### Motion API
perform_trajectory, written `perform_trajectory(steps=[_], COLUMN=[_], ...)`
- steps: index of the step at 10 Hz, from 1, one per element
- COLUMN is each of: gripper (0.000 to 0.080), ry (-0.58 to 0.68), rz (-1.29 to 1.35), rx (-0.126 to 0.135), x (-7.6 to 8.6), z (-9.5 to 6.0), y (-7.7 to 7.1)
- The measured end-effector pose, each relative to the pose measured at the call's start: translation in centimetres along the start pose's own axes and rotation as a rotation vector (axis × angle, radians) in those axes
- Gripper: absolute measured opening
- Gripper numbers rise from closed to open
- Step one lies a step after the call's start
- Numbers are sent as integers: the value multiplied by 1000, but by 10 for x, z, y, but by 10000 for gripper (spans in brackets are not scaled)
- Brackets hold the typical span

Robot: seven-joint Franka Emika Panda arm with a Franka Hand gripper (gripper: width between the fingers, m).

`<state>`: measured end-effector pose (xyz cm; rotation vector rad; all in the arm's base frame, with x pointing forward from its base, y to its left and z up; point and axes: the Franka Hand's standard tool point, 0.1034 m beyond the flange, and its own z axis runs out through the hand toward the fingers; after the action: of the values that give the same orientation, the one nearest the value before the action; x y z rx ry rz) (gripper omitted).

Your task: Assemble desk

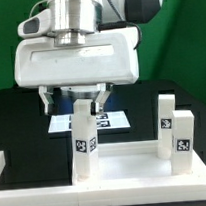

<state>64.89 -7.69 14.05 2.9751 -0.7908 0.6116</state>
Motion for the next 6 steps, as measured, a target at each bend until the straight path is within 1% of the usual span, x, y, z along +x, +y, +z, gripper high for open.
perform_trajectory(steps=[1,2,3,4,5,6], gripper=[649,649,649,649,649,649], ry=[-136,-194,-329,-389,-354,-356], rz=[33,62,84,84,78,78], rx=[-3,-4,-17,-19,-14,-21], x=[-6,-6,-16,-9,1,-2], z=[3,8,13,14,15,19], y=[6,10,7,-4,-9,-10])
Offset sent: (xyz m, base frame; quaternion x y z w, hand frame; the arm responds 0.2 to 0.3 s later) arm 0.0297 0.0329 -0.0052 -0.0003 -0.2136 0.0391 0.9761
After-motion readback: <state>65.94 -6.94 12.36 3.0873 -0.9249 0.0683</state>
